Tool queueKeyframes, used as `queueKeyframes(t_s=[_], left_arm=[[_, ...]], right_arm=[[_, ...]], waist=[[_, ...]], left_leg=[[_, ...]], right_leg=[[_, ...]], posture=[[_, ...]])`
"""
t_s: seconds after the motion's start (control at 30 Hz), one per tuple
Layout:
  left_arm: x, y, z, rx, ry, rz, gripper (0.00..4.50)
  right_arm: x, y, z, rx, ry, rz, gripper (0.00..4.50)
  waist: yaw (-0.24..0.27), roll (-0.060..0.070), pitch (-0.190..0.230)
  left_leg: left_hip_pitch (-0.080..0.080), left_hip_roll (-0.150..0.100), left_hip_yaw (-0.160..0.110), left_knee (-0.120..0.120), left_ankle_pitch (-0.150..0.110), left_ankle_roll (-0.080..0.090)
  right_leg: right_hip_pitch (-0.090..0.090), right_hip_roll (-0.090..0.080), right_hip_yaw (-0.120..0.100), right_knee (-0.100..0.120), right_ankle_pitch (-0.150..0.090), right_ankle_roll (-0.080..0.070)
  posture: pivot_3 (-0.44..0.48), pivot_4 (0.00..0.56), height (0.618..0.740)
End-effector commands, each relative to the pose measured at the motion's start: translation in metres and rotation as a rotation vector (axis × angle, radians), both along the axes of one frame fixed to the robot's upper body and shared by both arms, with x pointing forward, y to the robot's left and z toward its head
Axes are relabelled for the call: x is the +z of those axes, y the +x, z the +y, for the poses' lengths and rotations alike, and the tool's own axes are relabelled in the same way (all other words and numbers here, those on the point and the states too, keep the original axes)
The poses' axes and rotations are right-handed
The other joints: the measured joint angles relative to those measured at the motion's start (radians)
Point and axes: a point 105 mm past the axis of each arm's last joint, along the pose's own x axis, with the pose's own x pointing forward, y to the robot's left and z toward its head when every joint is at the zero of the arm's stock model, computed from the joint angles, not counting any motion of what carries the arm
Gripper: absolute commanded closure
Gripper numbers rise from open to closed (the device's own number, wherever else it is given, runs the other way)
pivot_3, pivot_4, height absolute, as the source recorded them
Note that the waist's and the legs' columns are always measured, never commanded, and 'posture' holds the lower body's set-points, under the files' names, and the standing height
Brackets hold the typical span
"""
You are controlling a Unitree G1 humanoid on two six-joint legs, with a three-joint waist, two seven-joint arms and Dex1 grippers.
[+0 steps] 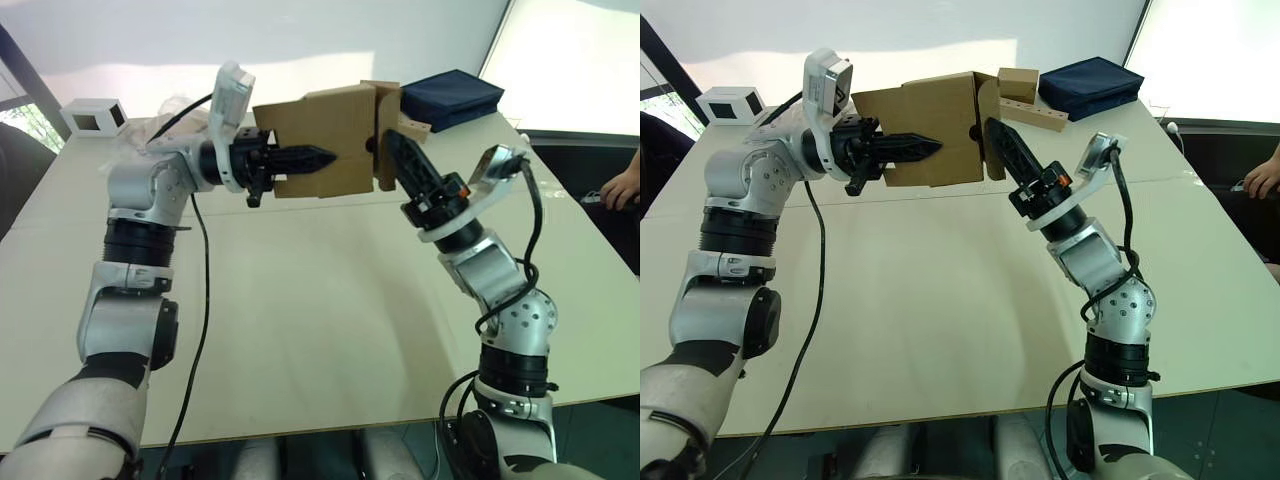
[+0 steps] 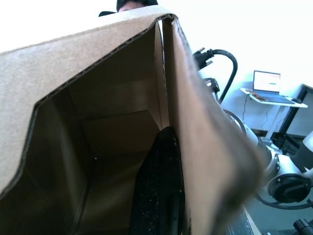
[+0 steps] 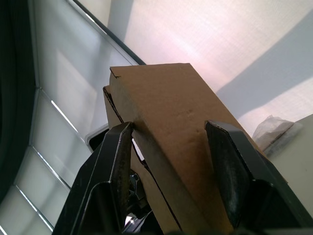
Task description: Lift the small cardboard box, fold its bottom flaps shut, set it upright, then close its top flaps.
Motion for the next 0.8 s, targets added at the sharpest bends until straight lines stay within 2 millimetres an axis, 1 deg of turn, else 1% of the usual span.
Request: queueKeyframes(t_s=[0.03, 0.23, 0.33, 0.47, 0.63, 0.8], left_arm=[[0.009, -0.006, 0.0, -0.014, -0.012, -0.055, 4.5], [0.008, -0.008, -0.001, -0.026, -0.006, -0.054, 4.5], [0.008, -0.007, 0.0, -0.014, -0.011, -0.051, 4.5], [0.011, -0.002, -0.001, 0.013, -0.025, -0.058, 4.5], [0.015, -0.002, -0.002, 0.015, -0.043, -0.057, 4.5], [0.014, -0.004, -0.003, -0.001, -0.046, -0.048, 4.5]], right_arm=[[0.015, -0.005, 0.006, -0.015, 0.012, -0.058, 2.1], [0.017, -0.001, 0.007, -0.046, 0.043, -0.047, 2.1], [0.017, -0.004, 0.012, -0.022, 0.041, -0.052, 2.1], [0.016, -0.015, 0.025, 0.065, 0.022, -0.07, 2.1], [0.013, -0.016, 0.03, 0.072, 0.009, -0.064, 2.1], [0.007, -0.018, 0.032, 0.08, -0.033, -0.07, 2.1]], waist=[[0.0, 0.0, 0.0], [0.0, 0.0, 0.0], [0.0, 0.0, 0.0], [0.0, 0.0, 0.0], [0.0, 0.0, 0.0], [0.0, 0.0, 0.0]], left_leg=[[0.0, 0.0, 0.0, 0.0, 0.0, 0.0], [0.0, 0.0, 0.0, 0.0, 0.0, 0.0], [0.0, 0.0, 0.0, 0.0, 0.0, 0.0], [0.0, 0.0, 0.0, 0.0, 0.0, 0.0], [0.0, 0.0, 0.0, 0.0, 0.0, 0.0], [0.0, 0.0, 0.0, 0.0, 0.0, 0.0]], right_leg=[[0.0, 0.0, 0.0, 0.0, 0.0, 0.0], [0.0, 0.0, 0.0, 0.0, 0.0, 0.0], [0.0, 0.0, 0.0, 0.0, 0.0, 0.0], [0.0, 0.0, 0.0, 0.0, 0.0, 0.0], [0.0, 0.0, 0.0, 0.0, 0.0, 0.0], [0.0, 0.0, 0.0, 0.0, 0.0, 0.0]], posture=[[0.0, 0.15, 0.74], [0.0, 0.15, 0.74], [0.0, 0.15, 0.74], [0.0, 0.15, 0.74], [0.0, 0.15, 0.74], [0.0, 0.15, 0.74]])
